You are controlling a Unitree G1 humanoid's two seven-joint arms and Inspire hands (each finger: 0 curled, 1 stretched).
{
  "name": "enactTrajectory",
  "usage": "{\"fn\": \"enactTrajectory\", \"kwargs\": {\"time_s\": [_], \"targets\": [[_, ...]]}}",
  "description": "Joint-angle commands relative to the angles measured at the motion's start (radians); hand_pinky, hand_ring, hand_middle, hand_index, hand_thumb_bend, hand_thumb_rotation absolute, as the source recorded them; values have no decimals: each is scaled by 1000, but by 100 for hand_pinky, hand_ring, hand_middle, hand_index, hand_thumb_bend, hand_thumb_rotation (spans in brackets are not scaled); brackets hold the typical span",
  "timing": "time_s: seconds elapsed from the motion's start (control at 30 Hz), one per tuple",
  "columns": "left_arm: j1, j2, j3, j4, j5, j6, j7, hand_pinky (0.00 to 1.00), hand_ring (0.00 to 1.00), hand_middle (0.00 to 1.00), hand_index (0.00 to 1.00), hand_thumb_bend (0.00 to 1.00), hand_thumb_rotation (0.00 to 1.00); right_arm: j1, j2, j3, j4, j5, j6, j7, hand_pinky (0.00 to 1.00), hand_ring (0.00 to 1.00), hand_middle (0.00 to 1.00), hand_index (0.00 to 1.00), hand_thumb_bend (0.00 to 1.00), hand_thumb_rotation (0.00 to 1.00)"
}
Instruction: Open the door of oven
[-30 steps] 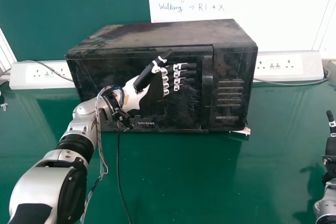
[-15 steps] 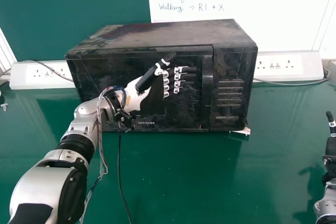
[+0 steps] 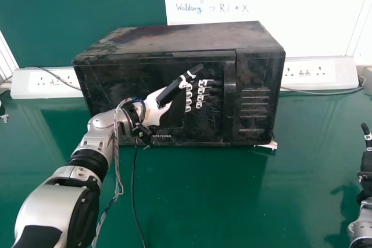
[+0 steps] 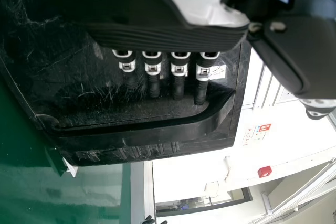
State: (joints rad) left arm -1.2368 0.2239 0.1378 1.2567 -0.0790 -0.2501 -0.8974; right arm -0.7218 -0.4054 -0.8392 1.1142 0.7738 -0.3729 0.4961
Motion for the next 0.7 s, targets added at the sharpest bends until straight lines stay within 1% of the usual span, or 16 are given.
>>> {"fn": "enactTrajectory", "kwargs": {"time_s": [0.0,0.3,0.53,0.67], "targets": [[-2,-5,-10,-9,9,2,-1,48,65,75,77,92,90,-5,0,0,-5,2,-8,10,91,99,99,93,100,91],[-1,-21,-28,-13,18,-4,10,47,66,75,77,92,91,-8,0,0,-1,0,-12,7,89,99,98,91,100,91],[-3,-32,-23,-13,25,-2,22,46,65,75,77,92,92,-9,-2,1,6,-3,-17,3,90,98,98,91,100,92],[-3,-34,-24,-13,26,-3,23,46,65,75,77,93,91,-11,0,-1,1,2,-11,4,89,98,98,91,100,91]]}}
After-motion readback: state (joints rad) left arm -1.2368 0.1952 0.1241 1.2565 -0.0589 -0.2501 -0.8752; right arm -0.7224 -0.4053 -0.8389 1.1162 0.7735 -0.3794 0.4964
